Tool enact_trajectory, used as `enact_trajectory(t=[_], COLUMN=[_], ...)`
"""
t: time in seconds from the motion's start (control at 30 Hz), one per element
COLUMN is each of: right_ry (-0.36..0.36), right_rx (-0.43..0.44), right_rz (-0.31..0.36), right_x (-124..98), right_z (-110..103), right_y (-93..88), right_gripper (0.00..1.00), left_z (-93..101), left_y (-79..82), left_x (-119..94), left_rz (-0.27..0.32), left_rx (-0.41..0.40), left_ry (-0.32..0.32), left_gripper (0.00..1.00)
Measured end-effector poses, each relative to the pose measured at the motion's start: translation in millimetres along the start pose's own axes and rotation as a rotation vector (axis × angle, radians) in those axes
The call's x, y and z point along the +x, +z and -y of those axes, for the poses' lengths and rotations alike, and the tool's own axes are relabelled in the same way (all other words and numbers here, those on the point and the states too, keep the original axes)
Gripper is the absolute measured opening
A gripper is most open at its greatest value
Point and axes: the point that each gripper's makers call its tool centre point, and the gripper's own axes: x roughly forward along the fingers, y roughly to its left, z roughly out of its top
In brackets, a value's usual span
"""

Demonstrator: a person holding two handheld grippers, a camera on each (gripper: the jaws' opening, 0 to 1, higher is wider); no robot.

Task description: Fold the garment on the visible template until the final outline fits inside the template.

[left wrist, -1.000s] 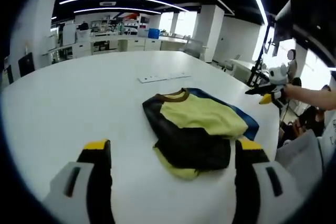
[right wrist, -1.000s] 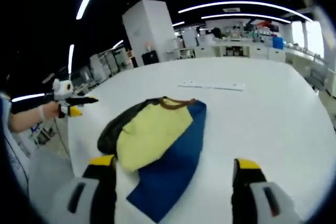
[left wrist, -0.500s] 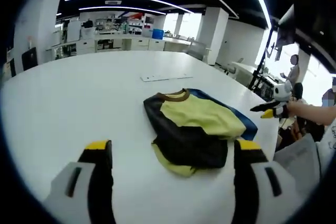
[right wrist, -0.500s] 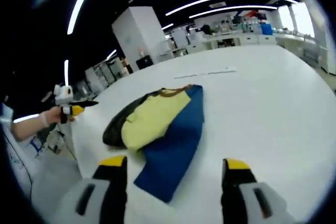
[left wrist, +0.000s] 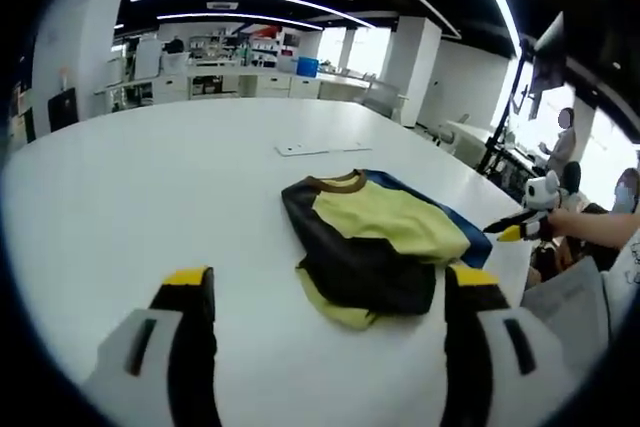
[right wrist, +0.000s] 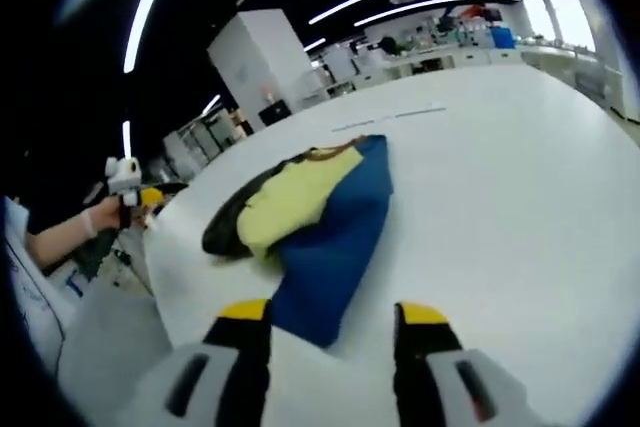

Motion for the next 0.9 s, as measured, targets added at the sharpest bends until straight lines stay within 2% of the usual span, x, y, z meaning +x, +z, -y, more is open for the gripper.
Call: enact_trajectory(t=[0.1,0.27,0.4,0.67,0.8,0.9], right_ry=[0.005,0.009,0.010,0.004,-0.004,-0.003], right_rx=[0.005,0.014,0.013,0.008,0.014,0.018], right_rz=[-0.007,-0.012,-0.020,-0.028,-0.029,-0.023], right_x=[-0.6,3.7,3.7,4.0,4.7,4.7], right_z=[-4.0,-0.6,-4.9,-2.0,1.2,2.7], right_y=[-4.7,-12.5,-16.8,-23.5,-27.0,-26.4], right_gripper=[0.43,0.34,0.24,0.11,0.07,0.01], left_z=[-0.4,8.7,9.8,6.7,11.3,12.2], left_y=[-4.6,-9.5,-11.0,-9.1,-10.6,-12.5], left_x=[-1.5,-4.4,-5.3,-4.4,-4.4,-4.3], left_rz=[-0.003,-0.006,-0.005,0.006,0.005,0.001], left_rx=[-0.005,-0.019,-0.022,-0.034,-0.033,-0.034], left_ry=[0.001,0.002,0.001,-0.003,-0.005,-0.004], left_gripper=[0.92,0.92,0.92,0.92,0.92,0.92])
